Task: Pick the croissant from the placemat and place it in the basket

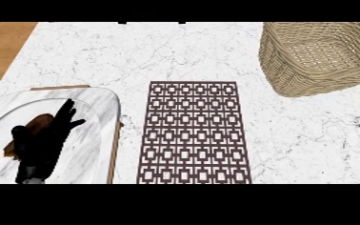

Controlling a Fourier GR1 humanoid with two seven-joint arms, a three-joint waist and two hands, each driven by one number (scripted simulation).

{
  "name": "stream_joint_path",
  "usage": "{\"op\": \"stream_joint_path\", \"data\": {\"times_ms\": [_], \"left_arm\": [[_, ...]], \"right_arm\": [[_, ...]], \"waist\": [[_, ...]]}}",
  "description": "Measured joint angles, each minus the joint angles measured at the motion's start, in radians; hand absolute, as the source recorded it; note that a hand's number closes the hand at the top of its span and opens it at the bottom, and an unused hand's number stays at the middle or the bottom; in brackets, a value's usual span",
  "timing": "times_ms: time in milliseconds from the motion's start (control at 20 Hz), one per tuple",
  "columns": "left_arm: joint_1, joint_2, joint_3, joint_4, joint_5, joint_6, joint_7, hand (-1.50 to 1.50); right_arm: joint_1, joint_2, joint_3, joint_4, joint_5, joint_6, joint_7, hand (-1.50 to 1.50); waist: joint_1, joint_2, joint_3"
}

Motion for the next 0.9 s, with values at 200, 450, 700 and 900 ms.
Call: {"op": "stream_joint_path", "data": {"times_ms": [200, 450, 700, 900], "left_arm": [[-0.012, -0.003, -0.002, 0.009, -0.009, -0.006, -0.004, 0.00], [-0.017, -0.011, -0.004, 0.014, -0.017, -0.008, -0.014, 0.00], [-0.021, -0.010, 0.003, 0.014, -0.017, -0.011, 0.011, 0.00], [-0.024, -0.013, 0.006, 0.017, -0.019, -0.015, 0.006, 0.00]], "right_arm": [[-0.007, 0.001, -0.012, 0.124, 0.014, -0.006, -0.104, 1.50], [-0.026, 0.042, -0.034, 0.264, 0.008, -0.040, -0.180, 1.50], [-0.016, 0.079, -0.074, 0.388, -0.019, -0.062, -0.281, 1.50], [-0.021, 0.080, -0.090, 0.497, -0.013, -0.070, -0.378, 1.50]], "waist": [[0.009, 0.002, 0.001], [0.017, 0.003, 0.002], [0.013, 0.001, 0.003], [0.017, 0.003, 0.004]]}}
